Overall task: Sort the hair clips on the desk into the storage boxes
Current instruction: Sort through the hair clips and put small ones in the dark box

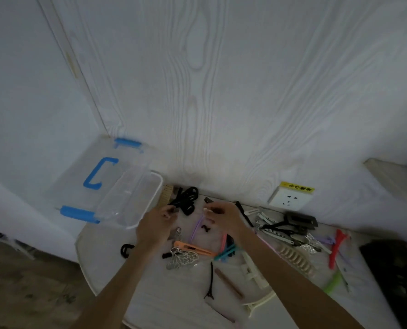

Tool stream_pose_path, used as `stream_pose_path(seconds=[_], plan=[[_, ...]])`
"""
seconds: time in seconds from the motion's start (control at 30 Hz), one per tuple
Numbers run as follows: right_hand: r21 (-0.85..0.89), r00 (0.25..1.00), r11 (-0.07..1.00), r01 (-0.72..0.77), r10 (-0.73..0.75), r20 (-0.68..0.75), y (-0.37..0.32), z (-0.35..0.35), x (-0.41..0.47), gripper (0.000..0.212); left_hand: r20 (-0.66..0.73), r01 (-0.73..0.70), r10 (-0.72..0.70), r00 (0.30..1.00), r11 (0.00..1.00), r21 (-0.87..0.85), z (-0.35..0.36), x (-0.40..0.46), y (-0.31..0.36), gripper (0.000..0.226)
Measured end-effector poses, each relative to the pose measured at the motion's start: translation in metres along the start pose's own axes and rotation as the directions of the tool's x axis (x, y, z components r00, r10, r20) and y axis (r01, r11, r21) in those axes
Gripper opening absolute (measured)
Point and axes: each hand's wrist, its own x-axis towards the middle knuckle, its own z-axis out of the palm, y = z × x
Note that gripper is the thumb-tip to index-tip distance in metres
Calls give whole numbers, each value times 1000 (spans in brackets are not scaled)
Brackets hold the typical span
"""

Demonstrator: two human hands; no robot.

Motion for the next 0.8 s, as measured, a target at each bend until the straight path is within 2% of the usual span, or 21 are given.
stream_pose_path(seconds=[0.07, 0.17, 0.27, 0.33, 0.43, 0.53, 0.6, 0.7, 0.8], plan=[[192, 995, 978, -76, 87, -52, 2, -35, -26, 12, 16, -33, 35, 999, 993, -117, 4, -9, 21, 25], [276, 981, 954, -117, 154, -115, 17, -92, -66, 14, 105, -144, 160, 981, 979, -142, 22, -21, 55, 9], [196, 951, 975, -103, 154, -268, 43, -158, -109, 13, 219, -250, 268, 938, 962, -106, 63, -38, 105, 11], [161, 907, 980, -112, 167, -385, 61, -202, -142, 12, 302, -359, 359, 883, 931, -58, 99, -56, 146, 6], [112, 818, 985, -135, 174, -548, 88, -250, -184, 14, 435, -528, 477, 764, 849, -5, 151, -84, 203, 30], [59, 697, 981, -185, 174, -695, 107, -286, -217, 11, 531, -546, 507, 679, 832, -97, 205, -120, 251, 24], [2, 662, 968, -249, 171, -730, 120, -302, -229, 10, 566, -547, 514, 645, 828, -128, 236, -146, 277, 28], [-86, 704, 930, -359, 208, -679, 135, -315, -233, 18, 624, -565, 507, 594, 816, -126, 270, -172, 304, 33], [-72, 809, 918, -391, 305, -503, 141, -320, -236, 33, 707, -460, 462, 535, 862, -214, 294, -175, 319, 36]])
